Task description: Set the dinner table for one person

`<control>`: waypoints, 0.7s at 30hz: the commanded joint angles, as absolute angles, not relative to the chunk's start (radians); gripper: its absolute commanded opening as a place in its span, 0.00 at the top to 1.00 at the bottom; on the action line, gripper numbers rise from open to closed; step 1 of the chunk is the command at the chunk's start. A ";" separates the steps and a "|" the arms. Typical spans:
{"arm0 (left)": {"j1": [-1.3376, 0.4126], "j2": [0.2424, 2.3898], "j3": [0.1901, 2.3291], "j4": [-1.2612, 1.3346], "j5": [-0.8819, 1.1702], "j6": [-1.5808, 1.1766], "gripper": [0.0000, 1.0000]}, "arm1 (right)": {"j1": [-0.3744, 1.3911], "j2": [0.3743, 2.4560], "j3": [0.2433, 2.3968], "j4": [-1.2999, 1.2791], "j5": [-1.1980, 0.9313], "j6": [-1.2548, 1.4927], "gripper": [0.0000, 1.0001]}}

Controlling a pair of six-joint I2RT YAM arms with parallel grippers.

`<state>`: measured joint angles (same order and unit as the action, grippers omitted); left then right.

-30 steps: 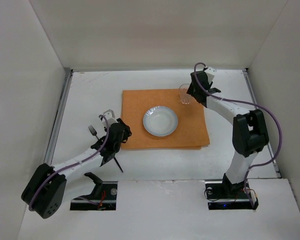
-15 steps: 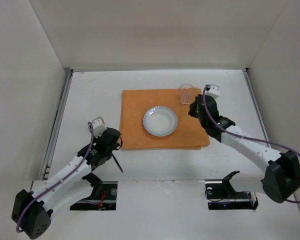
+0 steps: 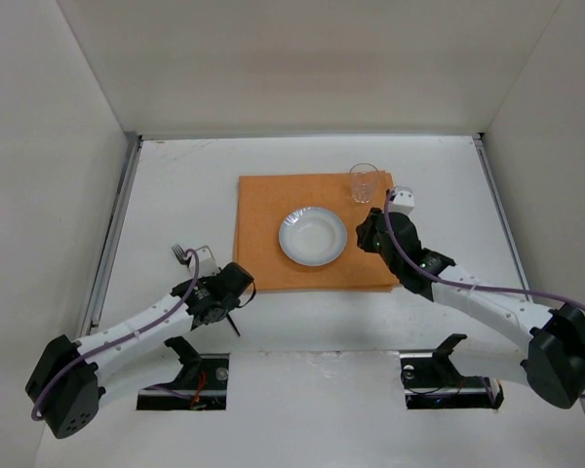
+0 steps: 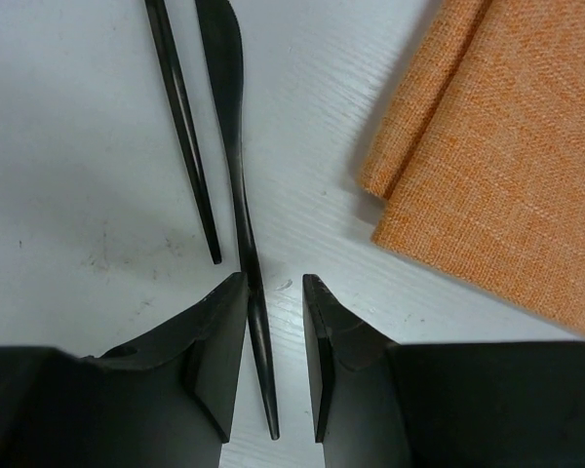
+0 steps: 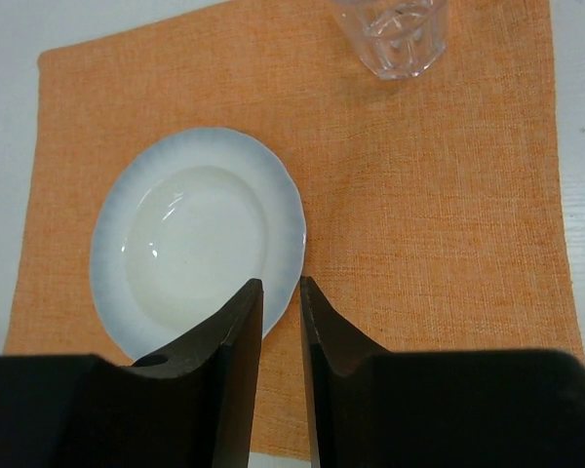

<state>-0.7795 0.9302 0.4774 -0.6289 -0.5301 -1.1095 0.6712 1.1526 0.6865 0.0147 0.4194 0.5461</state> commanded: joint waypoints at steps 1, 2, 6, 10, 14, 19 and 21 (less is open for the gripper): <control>-0.792 0.959 0.488 -0.660 -0.512 -1.170 0.73 | 0.685 1.141 0.687 0.103 0.408 0.535 0.72; -0.795 0.965 0.483 -0.658 -0.509 -1.177 0.73 | 0.685 1.140 0.686 0.103 0.405 0.535 0.72; -0.801 0.971 0.472 -0.672 -0.509 -1.207 0.74 | 0.685 1.131 0.683 0.104 0.403 0.535 0.71; -0.801 0.985 0.462 -0.667 -0.512 -1.215 0.75 | 0.685 1.117 0.677 0.107 0.396 0.537 0.70; -0.805 1.015 0.457 -0.658 -0.506 -1.233 0.76 | 0.685 1.103 0.669 0.107 0.396 0.543 0.70; -0.800 0.986 0.446 -0.675 -0.506 -1.250 0.77 | 0.683 1.098 0.666 0.107 0.394 0.545 0.69; -0.791 0.979 0.443 -0.680 -0.494 -1.252 0.77 | 0.682 1.101 0.666 0.107 0.394 0.545 0.69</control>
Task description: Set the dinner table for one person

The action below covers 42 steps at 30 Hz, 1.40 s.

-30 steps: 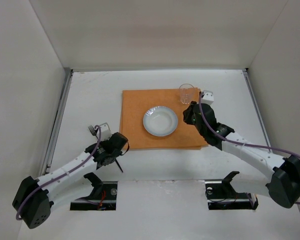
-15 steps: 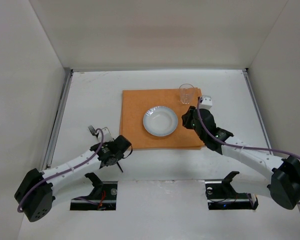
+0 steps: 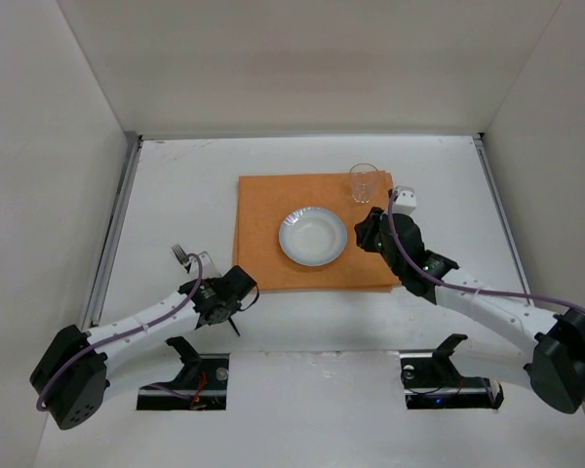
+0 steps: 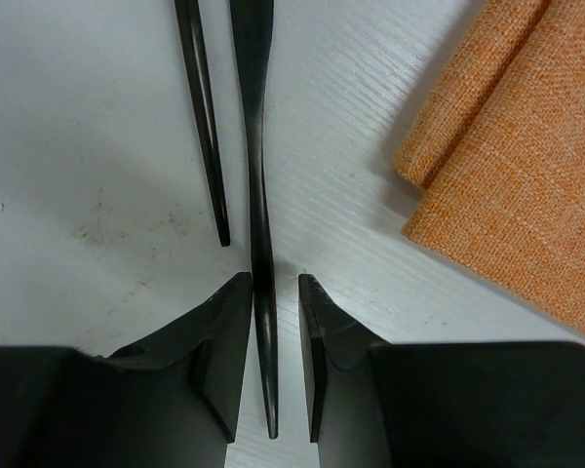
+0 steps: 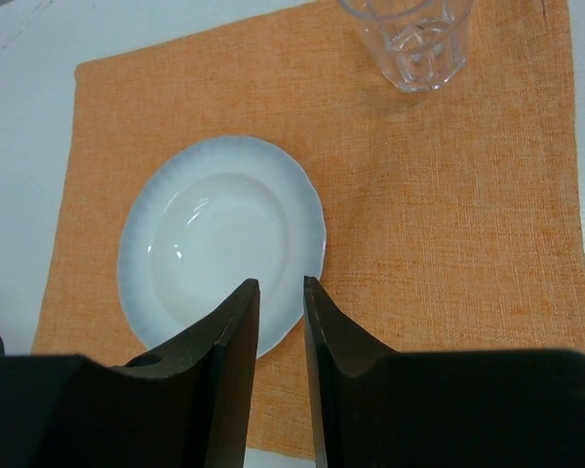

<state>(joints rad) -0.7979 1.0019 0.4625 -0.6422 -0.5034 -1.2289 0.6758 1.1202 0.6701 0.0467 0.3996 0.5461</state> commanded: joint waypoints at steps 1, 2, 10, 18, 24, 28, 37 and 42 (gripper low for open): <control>-0.788 0.985 0.446 -0.680 -0.486 -1.249 0.76 | 0.680 1.101 0.666 0.107 0.394 0.545 0.69; -0.789 0.998 0.452 -0.677 -0.483 -1.244 0.76 | 0.680 1.100 0.666 0.107 0.393 0.546 0.69; -0.832 1.062 0.483 -0.664 -0.480 -1.246 0.79 | 0.663 1.039 0.650 0.101 0.379 0.552 0.68; -0.832 1.037 0.468 -0.658 -0.502 -1.258 0.89 | 0.630 0.957 0.638 0.083 0.341 0.564 0.67; -0.800 0.983 0.474 -0.663 -0.500 -1.215 0.98 | 0.610 0.836 0.640 0.043 0.340 0.565 0.64; -0.814 0.878 0.543 -0.716 -0.543 -1.189 1.00 | 0.601 0.853 0.632 0.054 0.342 0.572 0.58; -0.976 1.064 0.874 -0.590 -0.643 -0.991 1.00 | 0.578 0.908 0.614 0.087 0.325 0.594 0.42; -1.015 1.357 1.075 -0.235 -0.505 -0.830 1.00 | 0.480 0.907 0.588 0.061 0.328 0.652 0.41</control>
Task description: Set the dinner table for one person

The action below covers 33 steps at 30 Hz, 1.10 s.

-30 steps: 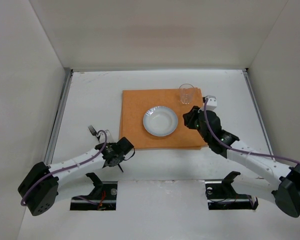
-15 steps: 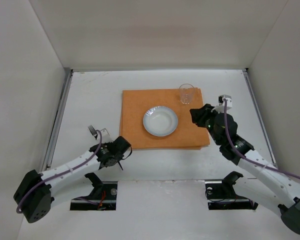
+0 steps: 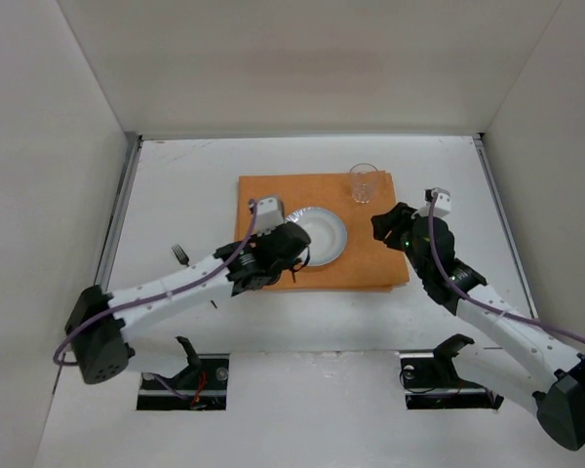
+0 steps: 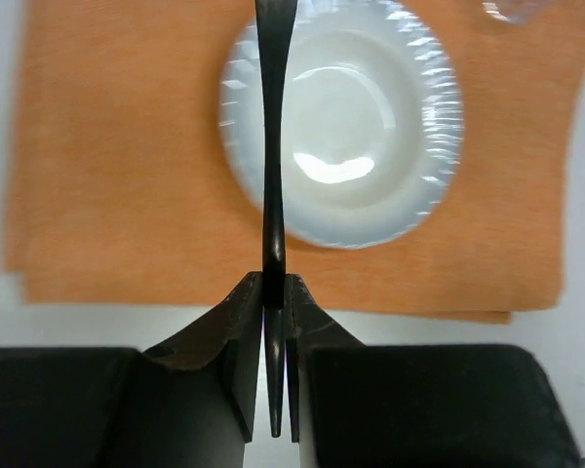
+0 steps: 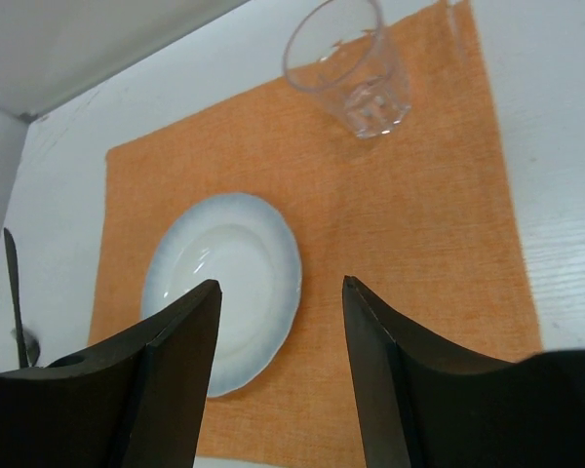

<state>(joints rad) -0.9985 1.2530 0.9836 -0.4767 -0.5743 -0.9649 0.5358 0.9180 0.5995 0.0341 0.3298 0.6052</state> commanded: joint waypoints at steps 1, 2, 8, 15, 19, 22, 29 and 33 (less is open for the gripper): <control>-1.019 1.417 1.119 -0.183 -0.468 -0.818 1.00 | 0.460 0.899 0.581 0.055 0.325 0.667 0.42; -1.021 1.457 1.152 -0.149 -0.447 -0.812 1.00 | 0.444 0.890 0.577 0.052 0.321 0.676 0.42; -1.042 1.748 1.383 -0.040 -0.371 -0.782 0.99 | 0.381 0.835 0.551 0.055 0.279 0.703 0.42; -1.038 1.951 1.505 -0.003 -0.324 -0.862 0.98 | 0.358 0.822 0.537 0.060 0.273 0.715 0.42; -1.036 2.011 1.537 0.014 -0.316 -0.884 0.98 | 0.349 0.805 0.528 0.063 0.282 0.716 0.42; -1.032 2.036 1.542 0.015 -0.314 -0.887 0.98 | 0.338 0.808 0.526 0.064 0.272 0.726 0.42; -1.009 2.100 1.548 0.029 -0.299 -0.894 0.98 | 0.343 0.822 0.520 0.087 0.252 0.726 0.42; -1.005 2.129 1.552 0.044 -0.288 -0.902 0.97 | 0.343 0.824 0.522 0.091 0.250 0.726 0.42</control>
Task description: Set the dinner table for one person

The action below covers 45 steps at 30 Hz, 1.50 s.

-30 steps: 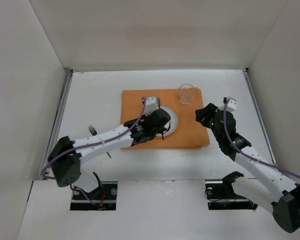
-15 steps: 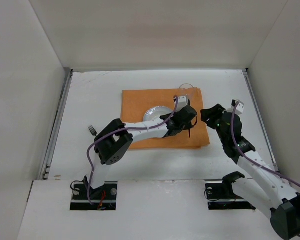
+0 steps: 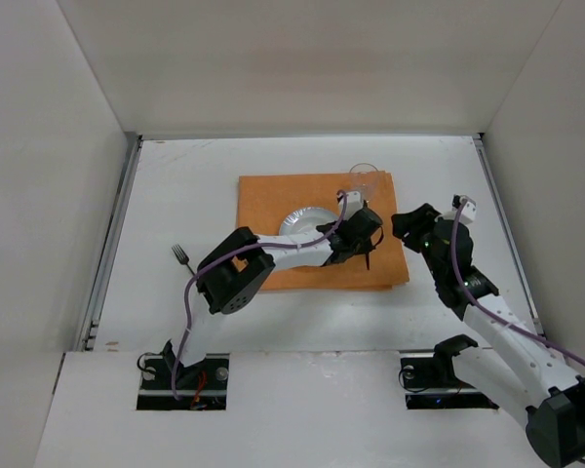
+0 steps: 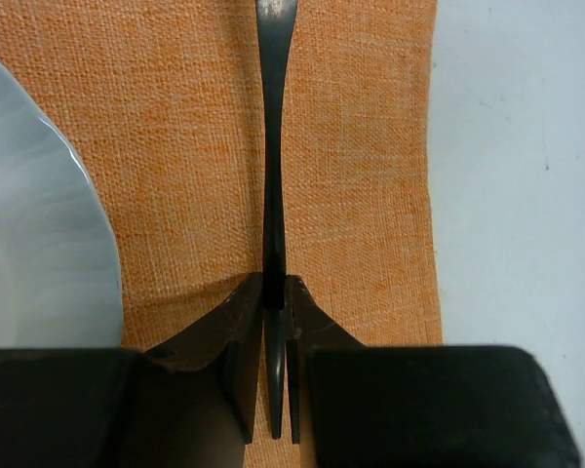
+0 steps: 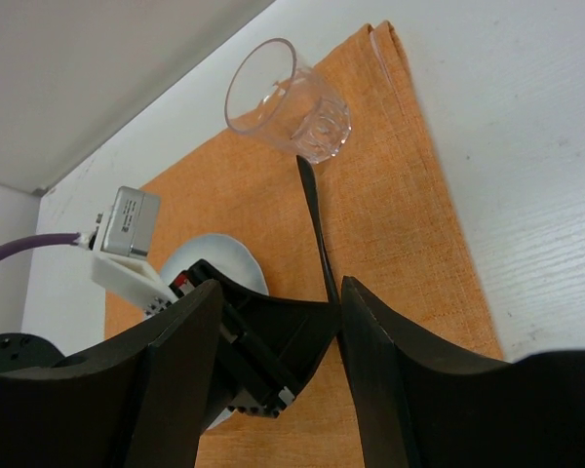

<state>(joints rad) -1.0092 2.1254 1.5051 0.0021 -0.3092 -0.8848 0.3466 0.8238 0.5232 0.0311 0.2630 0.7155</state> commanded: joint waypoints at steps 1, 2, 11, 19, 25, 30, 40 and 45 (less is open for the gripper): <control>-1.004 2.137 1.554 0.044 -0.284 -0.907 0.97 | 0.338 0.827 0.522 0.091 0.247 0.729 0.42; -1.002 2.141 1.554 0.044 -0.279 -0.910 0.97 | 0.338 0.831 0.522 0.091 0.245 0.730 0.42; -0.996 2.158 1.542 0.060 -0.279 -0.922 0.83 | 0.337 0.821 0.520 0.086 0.247 0.730 0.42; -1.013 2.062 1.506 0.084 -0.265 -0.934 0.72 | 0.331 0.795 0.515 0.080 0.262 0.730 0.42; -1.029 1.798 1.332 0.144 -0.317 -0.882 0.70 | 0.329 0.798 0.512 0.084 0.262 0.732 0.42; -0.964 1.515 1.041 0.114 -0.415 -0.897 0.68 | 0.337 0.822 0.523 0.092 0.235 0.727 0.61; -0.595 0.915 0.586 -0.466 -0.537 -1.038 0.63 | 0.380 0.870 0.528 0.129 0.224 0.721 0.63; -0.409 0.798 0.476 -0.554 -0.479 -1.016 0.64 | 0.386 0.905 0.534 0.138 0.209 0.721 0.56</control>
<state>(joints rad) -0.4709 0.8204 0.5140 -0.4450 -0.5014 -1.0157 0.3737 0.8948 0.5121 0.0753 0.2241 0.7296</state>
